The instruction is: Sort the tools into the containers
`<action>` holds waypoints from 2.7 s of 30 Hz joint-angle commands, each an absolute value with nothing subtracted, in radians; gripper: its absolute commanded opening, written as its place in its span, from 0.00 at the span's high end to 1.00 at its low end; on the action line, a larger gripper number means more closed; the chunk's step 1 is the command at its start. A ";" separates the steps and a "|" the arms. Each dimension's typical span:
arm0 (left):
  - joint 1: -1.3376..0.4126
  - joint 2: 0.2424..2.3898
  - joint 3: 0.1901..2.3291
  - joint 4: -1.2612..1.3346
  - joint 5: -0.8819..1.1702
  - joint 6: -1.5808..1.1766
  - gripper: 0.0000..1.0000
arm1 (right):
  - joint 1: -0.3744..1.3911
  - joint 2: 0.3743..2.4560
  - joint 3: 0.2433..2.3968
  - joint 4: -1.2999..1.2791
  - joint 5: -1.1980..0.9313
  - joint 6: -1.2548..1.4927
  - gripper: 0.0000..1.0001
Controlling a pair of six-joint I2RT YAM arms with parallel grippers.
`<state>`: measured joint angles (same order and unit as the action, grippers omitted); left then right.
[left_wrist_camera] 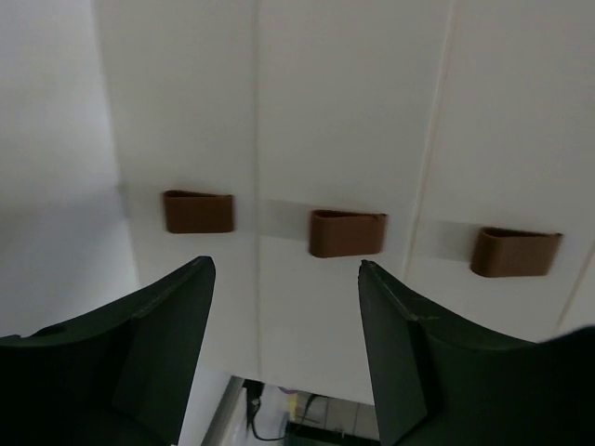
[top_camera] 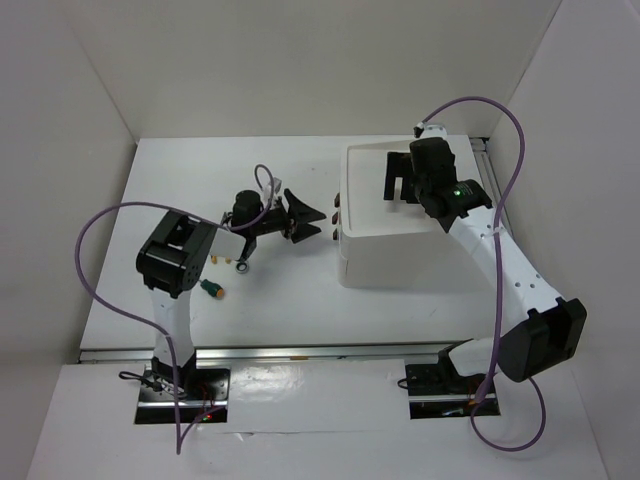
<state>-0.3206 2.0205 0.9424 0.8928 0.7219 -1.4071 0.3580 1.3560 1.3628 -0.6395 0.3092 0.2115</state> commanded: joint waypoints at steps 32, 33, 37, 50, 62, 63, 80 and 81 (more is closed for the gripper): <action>-0.356 2.129 0.982 1.384 0.778 -1.641 1.00 | 0.402 1.411 1.338 -0.756 0.270 0.192 0.02; -0.339 2.111 0.957 1.370 0.778 -1.620 1.00 | 0.402 1.411 1.338 -0.765 0.270 0.192 0.02; -0.227 2.007 0.842 1.309 0.778 -1.549 1.00 | 0.402 1.411 1.338 -0.765 0.270 0.192 0.02; -0.058 1.568 0.814 0.584 0.704 -1.079 0.07 | 0.402 1.420 1.338 -0.756 0.268 0.192 0.00; -0.063 1.558 1.293 -0.549 -0.073 -0.778 0.01 | 0.420 1.430 1.348 -0.765 0.268 0.192 0.00; -0.052 1.575 1.293 -0.598 -0.074 -0.778 0.01 | 0.420 1.430 1.348 -0.765 0.268 0.192 0.00; 0.025 1.223 1.010 -0.830 -0.138 -1.061 0.11 | 0.457 1.491 1.348 -0.747 0.238 0.201 0.00; 0.000 1.198 0.994 -0.830 -0.147 -1.086 0.11 | 0.457 1.491 1.348 -0.747 0.238 0.201 0.00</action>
